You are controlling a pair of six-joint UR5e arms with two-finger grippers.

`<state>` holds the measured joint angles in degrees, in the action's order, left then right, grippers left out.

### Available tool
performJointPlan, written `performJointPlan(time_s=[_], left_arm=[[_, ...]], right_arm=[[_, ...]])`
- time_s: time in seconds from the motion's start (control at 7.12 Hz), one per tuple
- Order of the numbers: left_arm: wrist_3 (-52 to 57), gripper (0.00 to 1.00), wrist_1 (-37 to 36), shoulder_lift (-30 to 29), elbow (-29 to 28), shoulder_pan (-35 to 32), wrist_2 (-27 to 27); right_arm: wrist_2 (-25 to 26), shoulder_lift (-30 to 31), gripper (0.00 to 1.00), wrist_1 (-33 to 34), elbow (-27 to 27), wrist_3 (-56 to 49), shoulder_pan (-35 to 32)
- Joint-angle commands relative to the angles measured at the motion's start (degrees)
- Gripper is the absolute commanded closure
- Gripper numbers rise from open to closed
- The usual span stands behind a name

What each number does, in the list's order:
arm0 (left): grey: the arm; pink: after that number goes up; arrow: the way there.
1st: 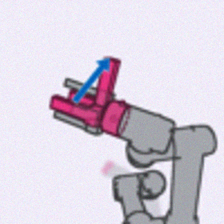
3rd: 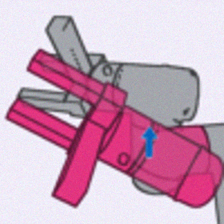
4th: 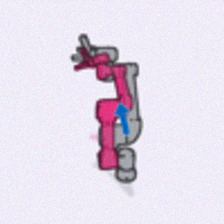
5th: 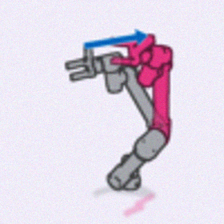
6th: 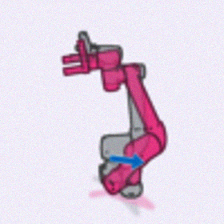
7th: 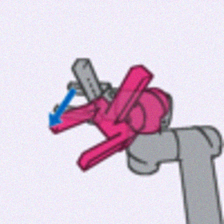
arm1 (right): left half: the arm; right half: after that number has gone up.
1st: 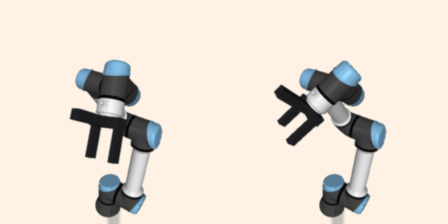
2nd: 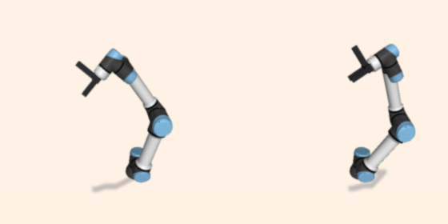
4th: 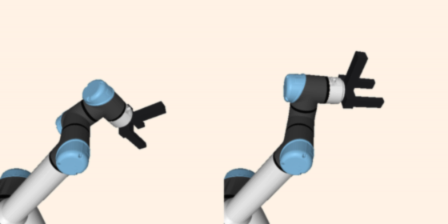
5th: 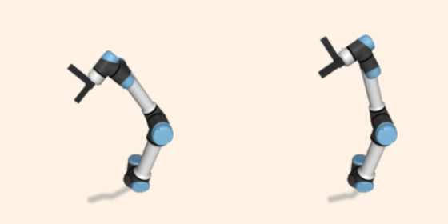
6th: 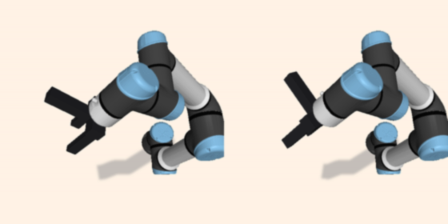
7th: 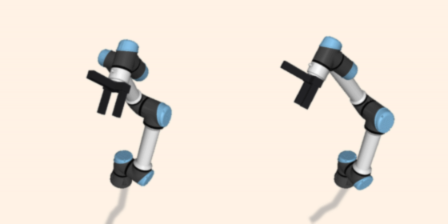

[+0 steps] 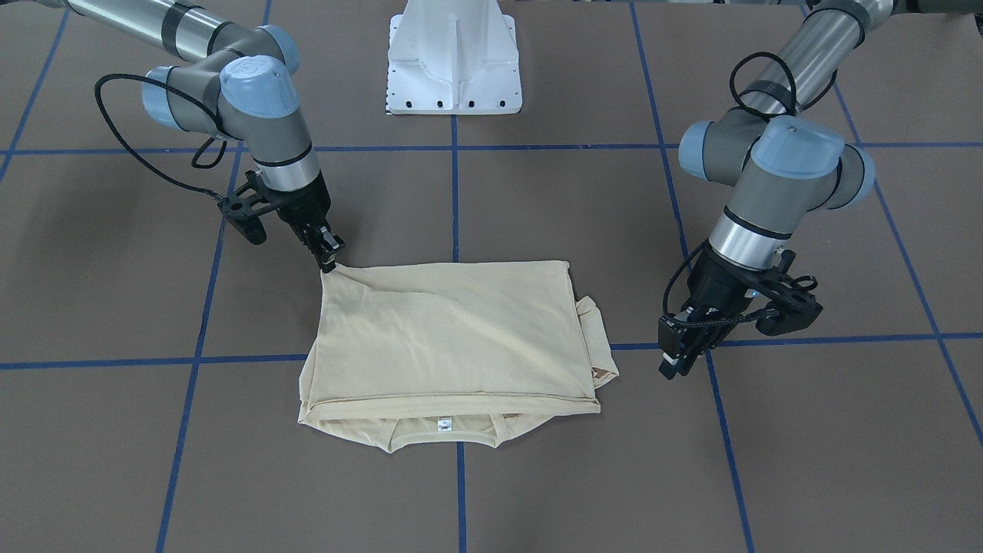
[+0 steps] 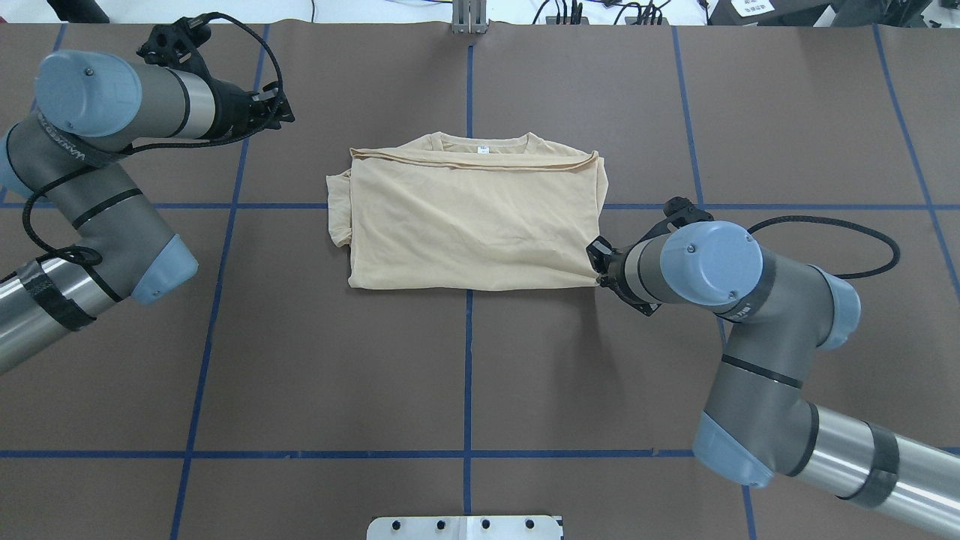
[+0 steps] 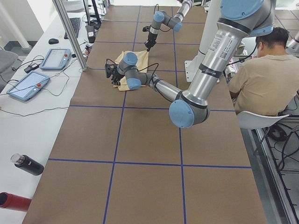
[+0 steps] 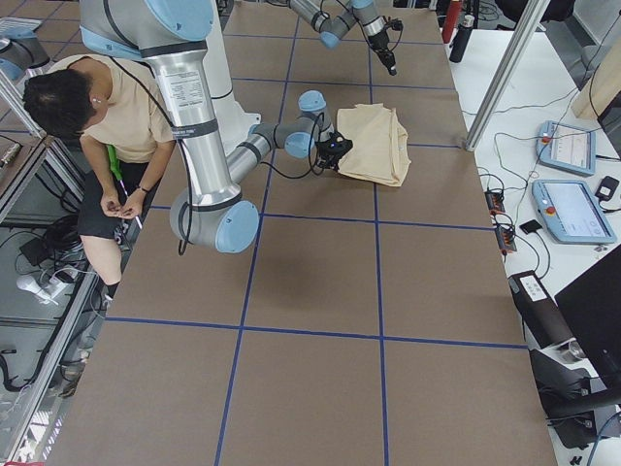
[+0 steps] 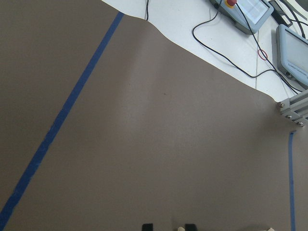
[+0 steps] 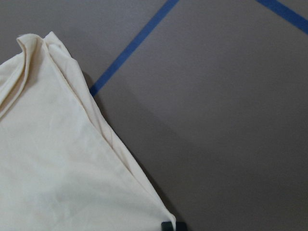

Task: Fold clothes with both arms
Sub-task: 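Grasp the shirt's side edge with the right gripper and drag it nearer the robot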

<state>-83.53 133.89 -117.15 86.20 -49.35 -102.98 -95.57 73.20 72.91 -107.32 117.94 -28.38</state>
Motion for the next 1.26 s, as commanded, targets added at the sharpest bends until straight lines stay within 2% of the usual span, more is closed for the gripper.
performJointPlan(time_s=[0.0, 0.14, 0.42, 0.56, 0.7, 0.84, 0.98, 1.12], left_arm=[[0.39, 0.68, -2.21, 0.86, 5.26, -0.14, -6.65], [0.21, 0.68, -3.97, 1.31, 8.08, -0.48, -10.19], [-0.75, 0.65, -6.52, 2.19, 9.86, -0.14, -14.86], [-4.76, 0.64, -7.75, 2.02, 10.56, 0.56, -15.49], [-7.58, 0.62, -7.77, 2.88, 12.22, 3.96, -15.24], [-10.92, 0.6, -7.94, 4.11, 15.02, 6.87, -14.98], [-13.91, 0.58, -9.86, 4.3, 17.31, 9.51, -14.89], [-14.64, 0.56, -14.84, 4.12, 19.42, 12.84, -13.14]], right_arm=[[-0.06, 10.87, 1.0, 0.21, -11.81, 1.23, 7.25], [-0.14, 13.52, 1.0, 0.22, -14.47, 4.19, 13.64], [-0.93, 19.58, 1.0, 0.22, -20.35, 5.1, 25.08], [-1.02, 22.22, 0.91, 0.22, -22.13, 5.36, 29.13], [-0.94, 23.29, 0.75, 0.13, -22.14, 5.63, 32.65], [-0.67, 23.57, 0.01, 0.13, -22.14, 6.15, 33.99], [-0.67, 23.92, 0.0, 0.21, -22.58, 6.68, 34.01], [-1.02, 24.96, 0.0, 0.21, -25.63, 6.69, 33.14]])
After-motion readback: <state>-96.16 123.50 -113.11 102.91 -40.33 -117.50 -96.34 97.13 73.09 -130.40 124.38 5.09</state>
